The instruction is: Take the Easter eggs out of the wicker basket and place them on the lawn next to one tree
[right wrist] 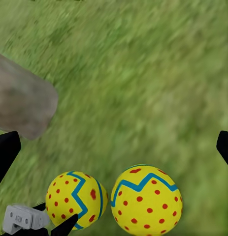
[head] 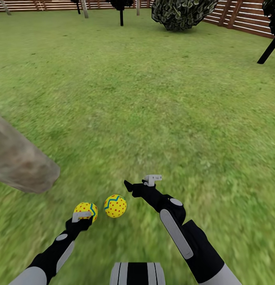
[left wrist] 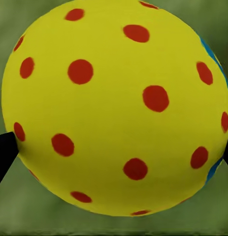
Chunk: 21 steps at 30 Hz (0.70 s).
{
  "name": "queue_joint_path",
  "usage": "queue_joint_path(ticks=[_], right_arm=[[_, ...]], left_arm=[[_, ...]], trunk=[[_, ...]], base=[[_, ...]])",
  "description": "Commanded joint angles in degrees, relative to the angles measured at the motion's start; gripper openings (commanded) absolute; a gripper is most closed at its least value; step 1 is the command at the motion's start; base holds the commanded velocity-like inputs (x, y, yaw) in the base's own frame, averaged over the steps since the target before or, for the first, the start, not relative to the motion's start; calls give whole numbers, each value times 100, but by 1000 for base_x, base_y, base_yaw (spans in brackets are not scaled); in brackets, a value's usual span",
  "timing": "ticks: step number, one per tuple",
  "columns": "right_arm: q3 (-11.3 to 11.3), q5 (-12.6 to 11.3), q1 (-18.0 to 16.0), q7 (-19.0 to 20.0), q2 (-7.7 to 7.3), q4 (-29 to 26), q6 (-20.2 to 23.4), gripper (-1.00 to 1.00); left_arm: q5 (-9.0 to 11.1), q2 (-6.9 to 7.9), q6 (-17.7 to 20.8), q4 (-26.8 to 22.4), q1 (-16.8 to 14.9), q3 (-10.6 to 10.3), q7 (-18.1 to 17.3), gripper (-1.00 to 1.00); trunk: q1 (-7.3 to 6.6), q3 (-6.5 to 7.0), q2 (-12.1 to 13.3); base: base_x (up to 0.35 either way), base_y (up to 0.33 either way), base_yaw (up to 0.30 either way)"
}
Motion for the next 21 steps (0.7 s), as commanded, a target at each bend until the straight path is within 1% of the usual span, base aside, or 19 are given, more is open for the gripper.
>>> queue_joint_path(ticks=[1, 21], right_arm=[[7, -60, -3, -57, -1, -8, 17, 100], [7, -60, -3, -57, -1, -8, 17, 100]], left_arm=[[64, 10, -22, 221, -2, -41, 30, 100], [64, 11, 34, 230, 6, -41, -11, 100]], trunk=[[-1, 19, 1], [-53, 462, 28]], base=[[0, 0, 0], [0, 0, 0]])
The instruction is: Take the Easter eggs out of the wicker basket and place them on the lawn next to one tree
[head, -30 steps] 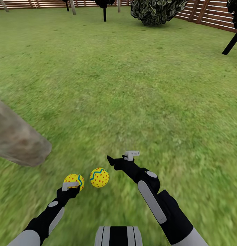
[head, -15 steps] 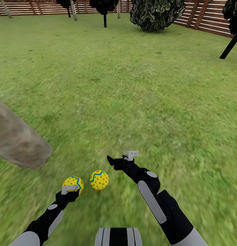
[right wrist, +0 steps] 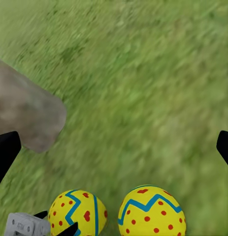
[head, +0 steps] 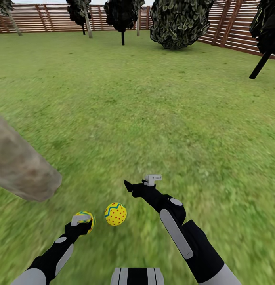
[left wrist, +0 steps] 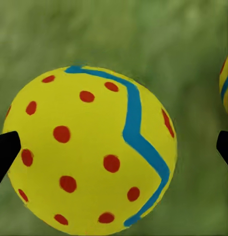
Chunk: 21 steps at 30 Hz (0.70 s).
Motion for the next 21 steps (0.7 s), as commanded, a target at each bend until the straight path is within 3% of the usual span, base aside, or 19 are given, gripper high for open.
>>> queue_joint_path(ticks=[1, 6, 9, 10, 12, 14, 15, 17, 21], right_arm=[[7, -60, -3, -57, -1, -8, 17, 100], [7, -60, -3, -57, 1, -8, 17, 100], [7, -60, -3, -57, 0, -8, 17, 100], [7, -60, -3, -57, -1, -8, 17, 100], [7, -60, -3, -57, 0, -8, 17, 100], [7, -60, -3, -57, 1, -8, 17, 100], [7, -60, -3, -57, 4, -8, 19, 100], [10, -61, -3, -57, 7, -8, 25, 100], [30, -60, -3, -67, 6, -2, 41, 100]], left_arm=[[60, 8, -15, 8, -3, -43, 17, 100], [66, 8, 93, 6, 5, -40, 14, 100], [73, 9, 372, -9, 3, -29, 25, 100], [75, 13, 621, -178, 1, -20, 25, 100], [78, 71, 1290, -1030, 17, 31, 27, 100], [88, 347, 1993, -1956, 57, 39, 24, 100], [96, 418, 2219, -2186, 67, 39, 24, 100], [107, 503, 2558, -2469, 80, 40, 23, 100], [116, 545, 2752, -2588, 85, 45, 20, 100]], trunk=[[-3, 19, 0], [-14, 108, 5], [-14, 108, 5], [-14, 108, 5], [-19, 152, 8], [-24, 196, 11], [-26, 218, 12], [-32, 263, 15], [-42, 351, 20]], base=[[0, 0, 0], [0, 0, 0], [0, 0, 0], [0, 0, 0], [0, 0, 0], [0, 0, 0], [0, 0, 0], [0, 0, 0], [-46, 0, 0]])
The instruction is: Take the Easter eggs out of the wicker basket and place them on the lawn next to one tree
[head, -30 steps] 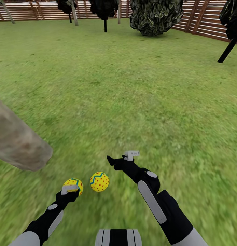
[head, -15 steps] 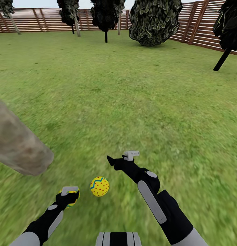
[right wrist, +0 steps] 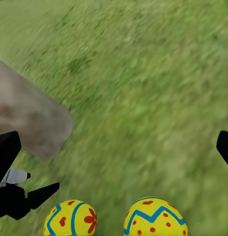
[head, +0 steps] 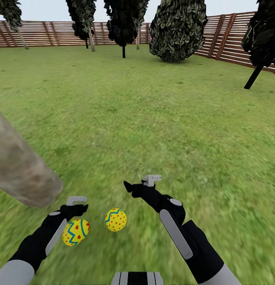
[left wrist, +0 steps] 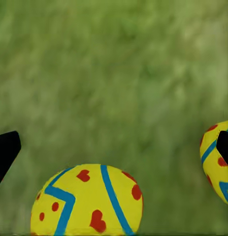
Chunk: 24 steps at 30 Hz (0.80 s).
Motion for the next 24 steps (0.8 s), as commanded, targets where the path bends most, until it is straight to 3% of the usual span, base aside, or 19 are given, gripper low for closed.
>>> queue_joint_path(ticks=[1, 5, 9, 10, 13, 17, 24], right_arm=[[9, -60, -4, -61, 0, -8, 19, 100], [11, -60, -4, -65, -1, -6, 20, 100], [11, -60, -4, -69, -3, -1, 26, 100], [11, -55, -4, -72, -1, 1, 28, 100], [10, -52, -4, -77, -3, 2, 34, 100], [17, -55, -4, -73, -5, 3, 26, 100], [22, -59, -4, -76, 0, 3, 14, 100]], left_arm=[[42, 9, 45, -13, -1, -15, 17, 100], [52, 11, 223, -27, -1, -13, 10, 100], [55, 14, 833, -209, -1, -5, -2, 100], [55, 14, 1163, -440, 3, -1, -4, 100], [47, 15, 1583, -797, 20, 18, 9, 100], [44, 14, 1967, -903, 24, 333, 19, 100], [27, 14, 2314, -969, 25, 520, 26, 100]], trunk=[[-5, 18, 0], [-15, 107, 5], [-25, 196, 10], [-28, 218, 12], [-36, 284, 16], [-46, 373, 21], [-64, 531, 30]], base=[[-211, 0, 0], [-303, 0, 0], [-337, 0, 0], [-241, 0, 0], [-140, 0, 0], [-30, 0, 0], [-6, 0, 0]])
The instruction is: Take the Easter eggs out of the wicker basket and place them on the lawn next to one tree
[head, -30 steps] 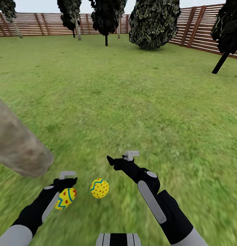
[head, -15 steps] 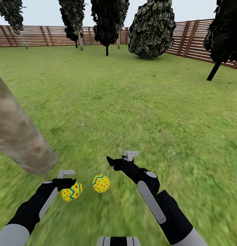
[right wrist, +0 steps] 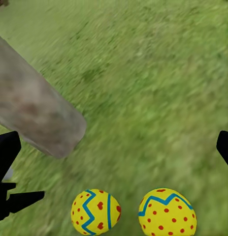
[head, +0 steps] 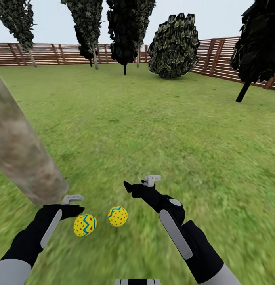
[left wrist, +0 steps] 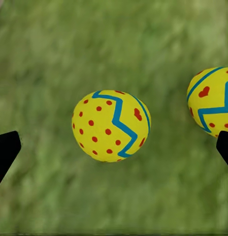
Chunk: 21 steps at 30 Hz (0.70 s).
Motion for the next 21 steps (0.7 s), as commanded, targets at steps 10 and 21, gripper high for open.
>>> queue_joint_path(ticks=[10, 21], right_arm=[[13, -53, -4, -72, 4, -5, 15, 100], [13, -52, -4, -73, 3, 0, 23, 100]], left_arm=[[10, 5, 406, -4, -2, 190, 29, 100], [8, 5, 584, 40, -2, 220, 33, 100]], trunk=[[-27, 273, 12], [-55, 598, 26]], base=[[-17, 0, 123], [-279, 0, 205]])
